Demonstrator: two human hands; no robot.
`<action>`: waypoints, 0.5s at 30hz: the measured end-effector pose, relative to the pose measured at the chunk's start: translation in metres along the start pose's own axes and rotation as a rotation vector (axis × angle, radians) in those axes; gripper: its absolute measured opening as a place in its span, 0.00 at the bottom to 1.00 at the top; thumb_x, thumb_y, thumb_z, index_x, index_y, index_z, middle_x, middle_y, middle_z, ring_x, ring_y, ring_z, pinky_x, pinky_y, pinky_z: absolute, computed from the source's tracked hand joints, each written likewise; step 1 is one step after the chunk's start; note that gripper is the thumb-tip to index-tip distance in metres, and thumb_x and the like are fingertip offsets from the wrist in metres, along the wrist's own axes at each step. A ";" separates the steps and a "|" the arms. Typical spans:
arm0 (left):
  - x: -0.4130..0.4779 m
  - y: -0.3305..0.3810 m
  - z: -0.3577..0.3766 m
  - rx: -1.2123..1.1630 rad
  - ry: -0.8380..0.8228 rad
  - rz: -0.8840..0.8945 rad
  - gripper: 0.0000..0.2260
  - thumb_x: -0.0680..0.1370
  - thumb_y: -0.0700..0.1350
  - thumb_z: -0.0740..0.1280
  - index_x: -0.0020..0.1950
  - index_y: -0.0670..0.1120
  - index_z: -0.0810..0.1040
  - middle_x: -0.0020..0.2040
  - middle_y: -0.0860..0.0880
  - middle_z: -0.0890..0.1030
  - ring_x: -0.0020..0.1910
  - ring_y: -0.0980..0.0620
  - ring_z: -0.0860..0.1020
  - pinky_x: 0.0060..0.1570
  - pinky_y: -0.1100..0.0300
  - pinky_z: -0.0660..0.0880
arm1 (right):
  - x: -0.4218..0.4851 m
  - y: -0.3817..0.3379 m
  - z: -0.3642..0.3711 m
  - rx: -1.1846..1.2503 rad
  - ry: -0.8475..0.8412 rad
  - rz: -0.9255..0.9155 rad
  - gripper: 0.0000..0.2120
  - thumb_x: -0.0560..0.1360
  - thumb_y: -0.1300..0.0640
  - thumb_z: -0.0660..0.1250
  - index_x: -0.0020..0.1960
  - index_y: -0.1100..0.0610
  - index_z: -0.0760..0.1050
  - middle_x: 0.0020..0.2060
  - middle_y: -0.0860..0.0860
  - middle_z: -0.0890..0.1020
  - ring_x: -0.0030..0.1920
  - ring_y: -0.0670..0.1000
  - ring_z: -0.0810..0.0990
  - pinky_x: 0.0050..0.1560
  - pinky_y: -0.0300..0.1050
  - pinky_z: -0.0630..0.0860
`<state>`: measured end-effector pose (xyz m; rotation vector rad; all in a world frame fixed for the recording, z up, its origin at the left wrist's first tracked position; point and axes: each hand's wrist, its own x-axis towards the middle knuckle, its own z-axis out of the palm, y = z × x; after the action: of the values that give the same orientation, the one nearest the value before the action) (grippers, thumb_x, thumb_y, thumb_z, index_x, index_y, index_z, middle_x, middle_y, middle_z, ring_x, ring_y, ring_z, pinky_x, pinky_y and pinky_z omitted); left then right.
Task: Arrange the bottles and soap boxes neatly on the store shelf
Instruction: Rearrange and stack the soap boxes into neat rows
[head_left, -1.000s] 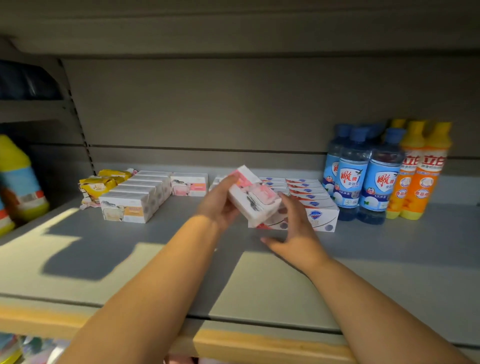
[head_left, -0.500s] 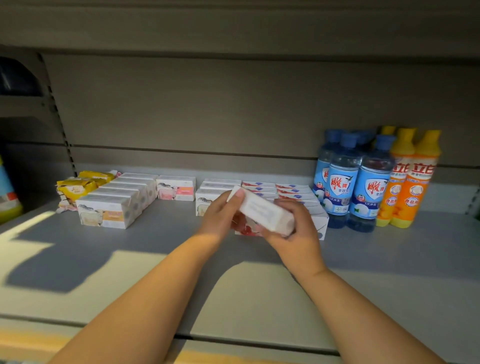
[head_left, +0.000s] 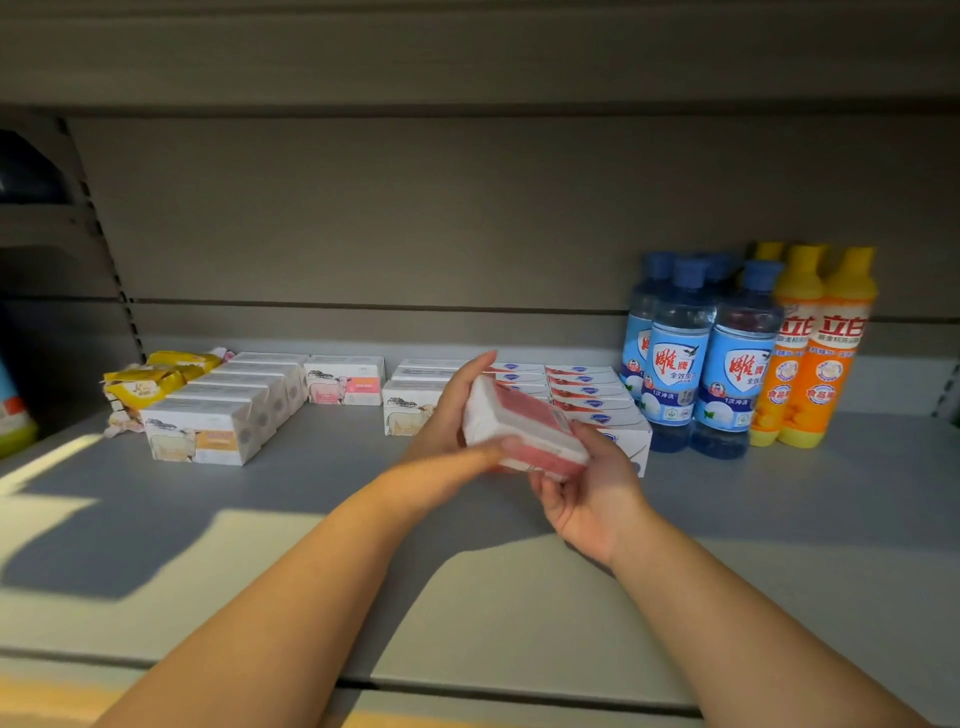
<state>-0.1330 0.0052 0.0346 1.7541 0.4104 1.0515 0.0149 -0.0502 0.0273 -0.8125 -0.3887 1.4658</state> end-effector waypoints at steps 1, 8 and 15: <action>-0.002 -0.001 0.000 0.068 -0.032 0.056 0.34 0.67 0.48 0.75 0.67 0.64 0.63 0.65 0.53 0.73 0.63 0.56 0.75 0.57 0.63 0.73 | -0.001 -0.003 -0.001 0.003 -0.026 0.044 0.18 0.77 0.46 0.60 0.47 0.61 0.77 0.27 0.56 0.79 0.20 0.51 0.77 0.15 0.36 0.71; 0.008 -0.008 0.002 -0.114 0.385 -0.044 0.09 0.73 0.44 0.71 0.50 0.51 0.74 0.46 0.50 0.80 0.42 0.51 0.82 0.38 0.59 0.79 | -0.003 -0.002 0.005 -0.478 -0.176 -0.161 0.19 0.74 0.44 0.62 0.53 0.59 0.78 0.34 0.56 0.83 0.29 0.52 0.82 0.29 0.43 0.79; 0.015 -0.006 0.002 -0.284 0.400 -0.331 0.23 0.79 0.63 0.50 0.53 0.49 0.76 0.43 0.45 0.85 0.40 0.48 0.84 0.31 0.58 0.79 | 0.000 0.007 -0.007 -1.013 -0.127 -0.923 0.29 0.69 0.57 0.74 0.66 0.46 0.67 0.61 0.47 0.75 0.64 0.47 0.73 0.65 0.51 0.71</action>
<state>-0.1213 0.0169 0.0356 1.1736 0.7341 1.1525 0.0150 -0.0521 0.0175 -1.0905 -1.4476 0.3745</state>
